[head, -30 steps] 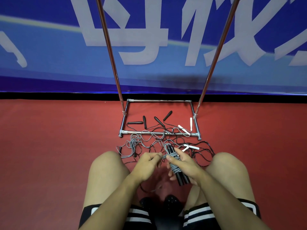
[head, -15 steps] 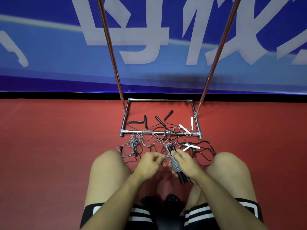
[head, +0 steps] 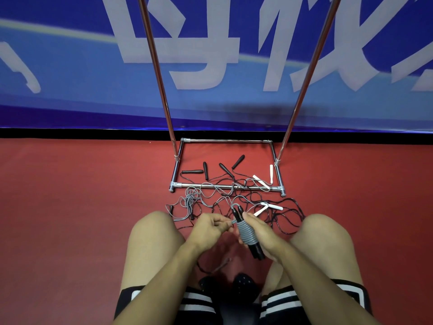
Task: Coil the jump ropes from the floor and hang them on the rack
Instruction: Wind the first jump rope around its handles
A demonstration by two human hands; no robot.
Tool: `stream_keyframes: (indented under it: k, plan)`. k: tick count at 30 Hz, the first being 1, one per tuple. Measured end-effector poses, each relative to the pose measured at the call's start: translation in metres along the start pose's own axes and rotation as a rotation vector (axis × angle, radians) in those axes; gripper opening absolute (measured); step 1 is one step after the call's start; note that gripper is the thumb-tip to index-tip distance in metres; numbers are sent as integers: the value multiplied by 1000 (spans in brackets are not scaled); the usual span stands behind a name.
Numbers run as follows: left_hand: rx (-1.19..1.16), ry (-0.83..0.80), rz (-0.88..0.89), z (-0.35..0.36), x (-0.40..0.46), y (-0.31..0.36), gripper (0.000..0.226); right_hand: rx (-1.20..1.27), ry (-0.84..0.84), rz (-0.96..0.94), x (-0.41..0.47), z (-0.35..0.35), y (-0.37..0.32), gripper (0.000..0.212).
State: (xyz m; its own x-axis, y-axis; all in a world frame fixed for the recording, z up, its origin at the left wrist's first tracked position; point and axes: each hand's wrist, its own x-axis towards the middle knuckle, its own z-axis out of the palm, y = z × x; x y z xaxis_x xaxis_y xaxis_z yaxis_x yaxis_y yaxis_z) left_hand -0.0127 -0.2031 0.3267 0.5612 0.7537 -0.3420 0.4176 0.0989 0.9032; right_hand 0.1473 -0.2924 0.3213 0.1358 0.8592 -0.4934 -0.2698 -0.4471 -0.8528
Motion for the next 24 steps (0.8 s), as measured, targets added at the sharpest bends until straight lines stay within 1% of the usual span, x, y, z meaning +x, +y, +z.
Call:
stream_keyframes:
  k: [3,6,9,11,13,14,15,17,20,22,24]
  plan:
    - [14,4,6,0,0,1,23,43,-4,23,3,-4,3,38]
    - [-10,2,-3,2,-2,6,30,-14,49,-42,6,-4,6,35]
    - [14,7,-12,4,-2,9,51,-70,93,-117,7,1,8,32]
    - [19,15,-32,5,-2,12,59,-113,96,-163,7,2,9,30]
    - [27,65,-79,6,-3,16,70,-125,91,-179,8,1,12,17]
    - [23,99,-98,6,-3,17,77,-131,86,-185,9,0,12,15]
    - [9,125,-103,7,-2,16,79,-134,80,-190,9,0,13,19]
    - [-25,134,-97,8,-1,15,72,-162,85,-194,8,-1,10,26]
    - [-75,58,-83,6,-4,17,61,-231,73,-139,1,-5,0,27]
    - [-119,34,-80,1,-7,21,48,-258,-46,-1,-6,-9,-8,35]
    - [-144,29,-56,-7,-11,29,36,-188,-224,153,-11,-12,-11,49]
